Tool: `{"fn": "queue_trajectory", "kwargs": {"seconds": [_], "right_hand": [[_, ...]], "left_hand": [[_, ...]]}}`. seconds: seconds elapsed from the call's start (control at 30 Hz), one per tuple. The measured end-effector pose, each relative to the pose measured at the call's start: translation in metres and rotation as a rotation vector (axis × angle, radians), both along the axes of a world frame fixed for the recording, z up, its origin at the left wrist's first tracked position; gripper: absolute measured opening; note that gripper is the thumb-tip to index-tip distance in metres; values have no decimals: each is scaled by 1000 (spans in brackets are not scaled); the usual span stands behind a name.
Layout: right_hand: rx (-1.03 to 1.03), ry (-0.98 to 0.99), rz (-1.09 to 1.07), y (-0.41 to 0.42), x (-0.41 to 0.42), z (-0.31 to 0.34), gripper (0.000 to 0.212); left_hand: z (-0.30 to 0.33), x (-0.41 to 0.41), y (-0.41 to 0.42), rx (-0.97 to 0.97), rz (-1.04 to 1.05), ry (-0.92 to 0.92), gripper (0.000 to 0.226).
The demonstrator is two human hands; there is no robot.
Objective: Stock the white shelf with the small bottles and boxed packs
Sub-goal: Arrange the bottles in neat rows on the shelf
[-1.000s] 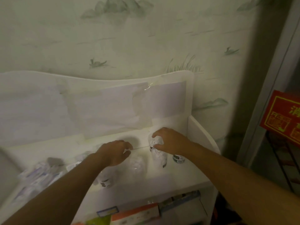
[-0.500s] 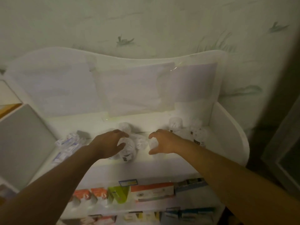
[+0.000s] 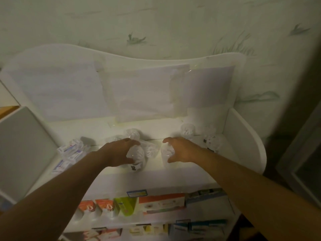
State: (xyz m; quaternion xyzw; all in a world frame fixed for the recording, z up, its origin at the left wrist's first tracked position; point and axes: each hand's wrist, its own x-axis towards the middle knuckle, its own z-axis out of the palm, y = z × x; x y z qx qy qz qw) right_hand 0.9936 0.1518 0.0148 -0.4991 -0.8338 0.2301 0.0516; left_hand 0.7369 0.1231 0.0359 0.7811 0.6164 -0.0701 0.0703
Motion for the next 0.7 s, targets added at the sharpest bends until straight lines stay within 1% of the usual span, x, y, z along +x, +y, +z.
{"fn": "queue_trajectory", "kwargs": {"seconds": [0.17,0.37,0.53,0.6,0.7], "right_hand": [[18,13,-18,4,2,5,78],[24,12,-27,5,-1,4,76],[24,-26,-1,5,-9,-2,76],[23,-29,2,5,-10,-4,76],[16,-22,-1,6,-10,-3,77]], "left_hand": [[1,-3,5,-40,4,-6,81],[0,-12,7,-44,-17,-31,74],[0,-13,7,-69,-15,-60,74],[2,-14,8,-44,-4,-80,69],[7,-14,13,64,10,-99,50]]}}
